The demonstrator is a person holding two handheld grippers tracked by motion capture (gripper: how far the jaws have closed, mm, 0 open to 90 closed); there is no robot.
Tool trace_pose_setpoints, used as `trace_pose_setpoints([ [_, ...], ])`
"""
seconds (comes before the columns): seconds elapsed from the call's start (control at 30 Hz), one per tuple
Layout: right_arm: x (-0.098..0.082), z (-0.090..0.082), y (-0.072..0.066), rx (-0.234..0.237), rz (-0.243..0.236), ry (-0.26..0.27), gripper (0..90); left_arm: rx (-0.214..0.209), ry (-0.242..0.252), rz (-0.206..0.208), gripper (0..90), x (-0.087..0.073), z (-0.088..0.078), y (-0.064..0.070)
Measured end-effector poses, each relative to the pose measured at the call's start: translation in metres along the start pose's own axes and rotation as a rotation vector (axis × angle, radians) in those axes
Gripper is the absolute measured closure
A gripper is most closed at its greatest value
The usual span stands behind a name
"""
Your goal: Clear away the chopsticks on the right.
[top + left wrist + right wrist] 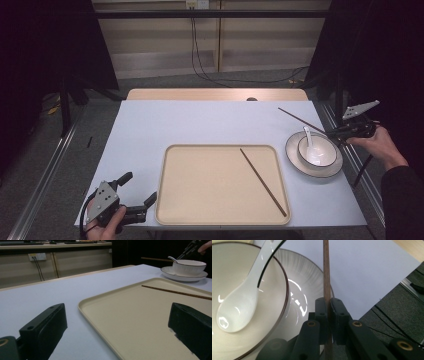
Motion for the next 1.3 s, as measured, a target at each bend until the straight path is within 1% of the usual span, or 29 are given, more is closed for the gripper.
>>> trace_pose_setpoints([
  [0.1,0.003,-0.005,-0.002,0.02,0.034,0.025,84.6,0.001,-0.004,0.002,2.0,0.0,0.0,0.0],
  [0.13,0.004,-0.007,-0.003,0.001,0.046,0.02,84.6,0.002,-0.003,-0.001,2.0,0.0,0.0,0.0],
  [0.2,0.006,-0.011,-0.006,0.014,0.059,0.035,84.6,0.004,-0.003,-0.002,2.0,0.0,0.0,0.0],
  [0.27,0.008,-0.015,-0.008,0.01,0.078,0.049,84.6,-0.001,-0.002,0.003,2.0,0.0,-0.001,0.0],
  [0.4,0.009,-0.021,-0.014,0.017,0.104,0.07,84.6,0.0,0.003,-0.001,2.0,0.0,0.0,0.0],
  [0.43,0.009,-0.022,-0.015,0.006,0.112,0.073,84.6,0.0,0.002,-0.001,2.0,0.0,0.0,0.0],
  [0.5,0.01,-0.025,-0.019,0.017,0.126,0.086,84.6,0.0,-0.002,0.003,2.0,0.0,-0.001,0.0],
  [0.53,0.011,-0.026,-0.021,0.022,0.118,0.098,84.6,0.001,-0.003,0.003,2.0,0.0,-0.001,-0.001],
  [0.57,0.012,-0.029,-0.023,-0.006,0.142,0.1,84.6,0.001,-0.003,0.003,2.0,0.0,-0.001,-0.001],
  [0.6,0.012,-0.03,-0.027,0.0,0.145,0.107,84.6,0.005,-0.005,0.008,2.0,0.0,-0.001,-0.001],
  [0.67,0.013,-0.032,-0.036,0.009,0.153,0.11,84.6,0.001,-0.002,0.002,2.0,0.0,-0.001,-0.001],
  [0.7,0.014,-0.033,-0.041,0.001,0.155,0.102,84.6,0.001,-0.002,0.003,2.0,0.0,-0.001,0.0],
  [0.73,0.014,-0.033,-0.046,0.002,0.157,0.102,84.6,0.001,0.001,0.002,2.0,0.0,-0.001,0.0],
  [0.77,0.014,-0.034,-0.051,-0.006,0.178,0.106,84.6,0.0,0.002,0.002,2.0,0.0,-0.001,0.0],
  [0.8,0.014,-0.036,-0.056,-0.01,0.179,0.108,84.6,0.0,0.002,0.003,2.0,0.0,-0.001,0.0],
  [0.87,0.013,-0.039,-0.067,-0.002,0.201,0.115,84.6,0.0,0.0,0.003,2.0,0.0,-0.002,0.0],
  [0.9,0.012,-0.041,-0.072,0.0,0.204,0.113,84.6,0.009,-0.001,0.01,2.0,0.0,-0.002,0.0],
  [0.93,0.011,-0.043,-0.078,-0.015,0.209,0.107,84.6,0.004,-0.006,0.015,2.0,0.0,-0.002,-0.001],
  [0.97,0.01,-0.046,-0.082,-0.012,0.21,0.113,84.6,0.006,-0.005,0.009,2.0,0.0,-0.002,-0.001],
  [1.0,0.008,-0.049,-0.087,-0.016,0.224,0.124,84.6,0.006,-0.003,0.008,2.0,0.0,-0.001,-0.001],
  [1.07,0.006,-0.055,-0.095,-0.014,0.219,0.143,84.6,0.009,0.0,0.007,2.0,0.001,-0.001,0.0],
  [1.13,0.003,-0.058,-0.104,-0.016,0.233,0.154,84.6,0.007,0.001,0.009,2.0,0.001,-0.001,0.001],
  [1.2,-0.001,-0.059,-0.112,0.006,0.264,0.153,84.6,0.011,-0.003,0.016,2.0,0.001,-0.002,0.0],
  [1.23,-0.003,-0.059,-0.117,-0.001,0.288,0.14,84.6,0.012,0.001,0.011,2.0,0.001,-0.002,0.0],
  [1.27,-0.005,-0.059,-0.121,-0.004,0.296,0.133,84.6,0.011,0.001,0.016,2.0,0.001,-0.002,0.0],
  [1.3,-0.008,-0.058,-0.126,0.003,0.309,0.139,84.7,0.012,0.002,0.017,2.0,0.001,-0.002,0.0],
])
Point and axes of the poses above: each handheld gripper's, and its own axes: z roughly forward along the jaws, x roughly out of its top, y roughly to its right, the point moved 2 cm from there along z, roughly forward along the jaws, and after that the axes turned 8 degrees about z, right-handed, at the moved point
